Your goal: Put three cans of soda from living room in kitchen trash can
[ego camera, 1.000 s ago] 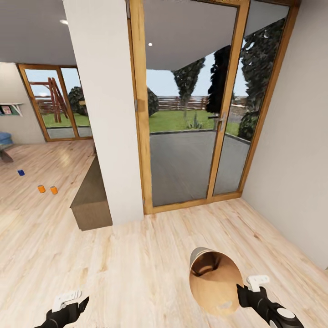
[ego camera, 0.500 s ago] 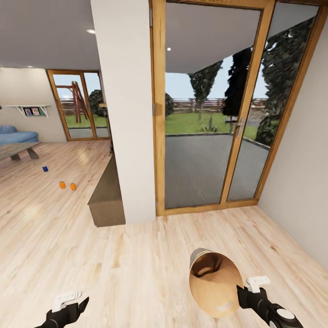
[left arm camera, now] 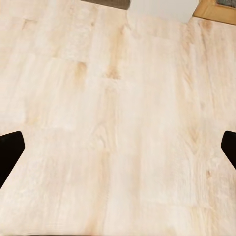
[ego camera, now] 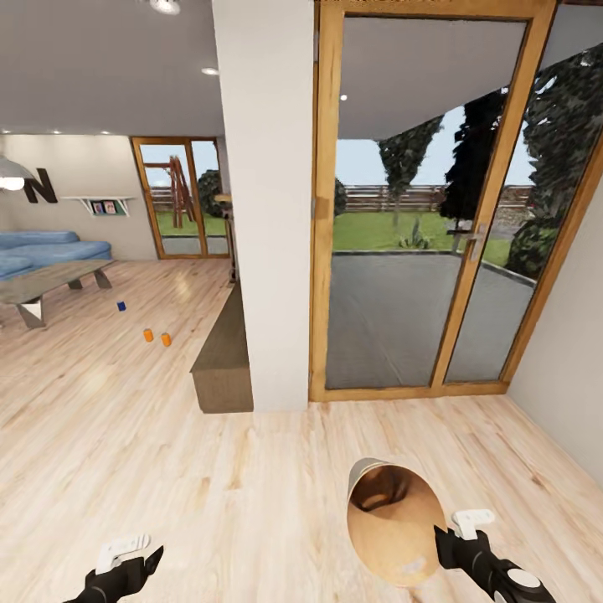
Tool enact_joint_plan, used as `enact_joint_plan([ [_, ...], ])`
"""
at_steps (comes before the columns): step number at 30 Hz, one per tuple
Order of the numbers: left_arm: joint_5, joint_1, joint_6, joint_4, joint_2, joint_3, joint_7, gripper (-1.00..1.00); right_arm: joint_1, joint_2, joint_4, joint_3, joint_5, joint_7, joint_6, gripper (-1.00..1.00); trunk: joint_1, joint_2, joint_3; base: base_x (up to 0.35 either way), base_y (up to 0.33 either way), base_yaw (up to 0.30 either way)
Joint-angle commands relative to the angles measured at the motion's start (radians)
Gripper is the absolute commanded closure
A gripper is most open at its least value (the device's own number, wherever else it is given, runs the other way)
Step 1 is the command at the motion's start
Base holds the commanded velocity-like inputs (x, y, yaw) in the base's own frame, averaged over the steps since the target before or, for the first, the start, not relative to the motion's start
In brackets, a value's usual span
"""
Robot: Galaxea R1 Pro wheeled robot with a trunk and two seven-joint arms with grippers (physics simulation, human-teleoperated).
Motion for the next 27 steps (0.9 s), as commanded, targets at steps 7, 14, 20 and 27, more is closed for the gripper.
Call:
enact_joint_plan([
  [7, -0.001, 0.0, 0.0, 0.0, -0.001, 0.0, 0.004, -1.0, -0.001, 0.0, -0.001, 0.0, -0.004, 0.005, 0.0, 1.0, -0.027, 0.049, 0.028, 0.0, 0.0, 0.221],
  [14, -0.001, 0.0, 0.0, 0.0, 0.0, 0.0, 0.005, -1.0, -0.001, 0.0, 0.001, 0.002, -0.004, 0.005, 0.0, 1.0, -0.054, 0.098, 0.056, 0.0, 0.0, 0.221],
  [20, -0.001, 0.0, -0.007, 0.0, -0.001, 0.0, 0.005, -1.0, -0.001, 0.001, 0.02, 0.005, -0.004, 0.005, -0.016, 1.0, -0.077, 0.14, 0.08, 0.0, 0.0, 0.221],
  [27, -0.001, 0.0, -0.012, 0.0, -0.001, 0.0, 0.005, -1.0, -0.001, 0.001, 0.042, 0.006, -0.005, 0.005, -0.078, 1.0, -0.104, 0.189, 0.108, 0.0, 0.0, 0.221],
])
